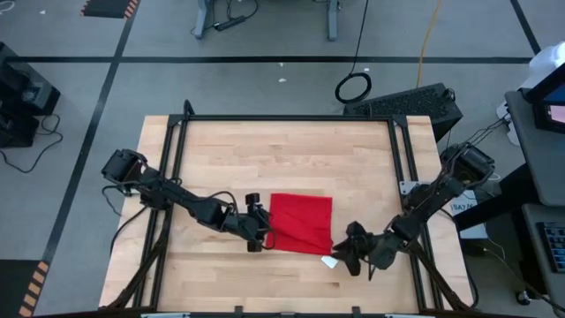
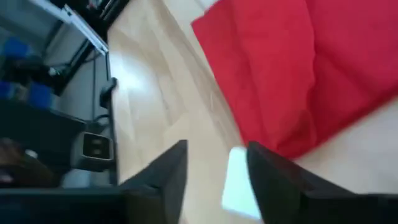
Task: Roll napkin
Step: Fold the red napkin
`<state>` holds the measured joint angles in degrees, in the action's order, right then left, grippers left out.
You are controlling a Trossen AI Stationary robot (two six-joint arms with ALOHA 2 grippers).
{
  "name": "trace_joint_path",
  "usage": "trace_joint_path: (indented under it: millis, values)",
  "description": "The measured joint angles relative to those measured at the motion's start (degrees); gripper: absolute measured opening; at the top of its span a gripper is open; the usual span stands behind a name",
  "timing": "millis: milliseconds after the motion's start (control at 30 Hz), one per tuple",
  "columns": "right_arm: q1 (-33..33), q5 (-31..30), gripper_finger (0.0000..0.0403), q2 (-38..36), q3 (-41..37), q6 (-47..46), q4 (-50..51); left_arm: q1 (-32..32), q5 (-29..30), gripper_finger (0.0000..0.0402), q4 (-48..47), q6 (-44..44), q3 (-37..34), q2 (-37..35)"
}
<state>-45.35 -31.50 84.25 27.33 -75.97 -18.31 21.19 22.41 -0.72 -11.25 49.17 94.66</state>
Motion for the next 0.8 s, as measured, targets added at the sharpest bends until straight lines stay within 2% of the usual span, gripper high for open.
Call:
trace_joint_path:
  millis: [133,200,367,533,800]
  values:
    - [-2.1,-4.5,0.0218,0.6,0.0,-9.9,4.5,0.2,0.0,0.0216,0.8,-0.3,0.0,0.4]
    - [-2.4,-4.8,0.0241,1.1,0.0,-13.3,7.2,0.3,0.0,0.0216,2.0,0.0,0.0,0.4]
    - [-2.0,-7.4,0.0273,3.9,-0.1,-15.5,7.5,0.3,0.0,0.0216,3.6,1.1,0.0,0.4]
    - [-1.1,-9.2,0.0271,4.6,-0.1,-14.6,6.4,0.3,0.0,0.0216,3.4,1.1,0.0,0.4]
    - [0.7,-8.7,0.022,8.0,-0.1,-11.2,-0.1,0.3,0.0,0.0216,3.4,1.2,0.0,0.4]
